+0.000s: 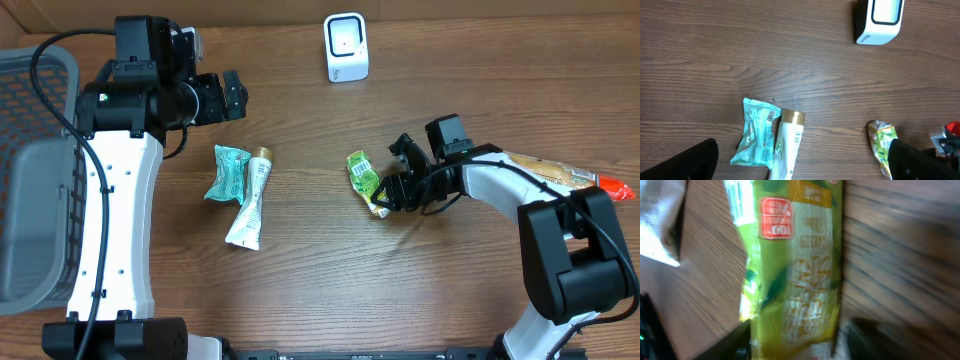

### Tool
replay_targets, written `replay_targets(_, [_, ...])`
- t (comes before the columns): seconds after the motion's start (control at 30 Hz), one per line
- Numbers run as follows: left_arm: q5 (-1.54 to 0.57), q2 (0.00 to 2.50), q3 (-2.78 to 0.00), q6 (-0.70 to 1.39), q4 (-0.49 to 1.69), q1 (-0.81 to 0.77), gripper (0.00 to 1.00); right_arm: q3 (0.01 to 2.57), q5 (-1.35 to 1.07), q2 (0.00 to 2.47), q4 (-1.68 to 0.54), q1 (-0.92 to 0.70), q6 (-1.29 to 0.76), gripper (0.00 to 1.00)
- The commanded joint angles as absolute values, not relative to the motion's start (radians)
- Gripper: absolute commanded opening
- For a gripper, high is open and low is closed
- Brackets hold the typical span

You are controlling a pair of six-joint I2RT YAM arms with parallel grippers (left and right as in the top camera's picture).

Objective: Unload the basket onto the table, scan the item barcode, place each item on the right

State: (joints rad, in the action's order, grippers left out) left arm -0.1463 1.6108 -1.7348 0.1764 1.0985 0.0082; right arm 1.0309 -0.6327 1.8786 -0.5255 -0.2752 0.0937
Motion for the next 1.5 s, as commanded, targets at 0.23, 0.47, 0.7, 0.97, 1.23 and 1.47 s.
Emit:
replay_targets(0.23, [-0.154, 1.608, -1.744, 0.154, 1.096, 0.006, 0.99, 1.023, -0.559, 1.875, -0.53, -0.306, 0.047, 0.04])
replay_targets(0.47, [-0.154, 1.608, -1.744, 0.154, 1.096, 0.006, 1.0, 1.211, -0.328, 1.831, -0.747, -0.312, -0.07, 0.04])
replay_targets(0.7, [-0.154, 1.608, -1.744, 0.154, 1.096, 0.006, 1.0, 1.449, -0.094, 1.814, -0.92, -0.373, -0.105, 0.04])
replay_targets(0.97, [-0.154, 1.608, -1.744, 0.154, 1.096, 0.006, 1.0, 1.586, 0.032, 1.814, -0.905, -0.417, -0.105, 0.04])
replay_targets(1.23, [-0.154, 1.608, -1.744, 0.154, 1.096, 0.006, 1.0, 1.624, 0.523, 1.817, -0.699, -0.475, -0.096, 0.04])
replay_targets(1.47, [-0.154, 1.608, -1.744, 0.154, 1.096, 0.006, 1.0, 1.624, 0.635, 1.845, -0.405, -0.49, 0.159, 0.04])
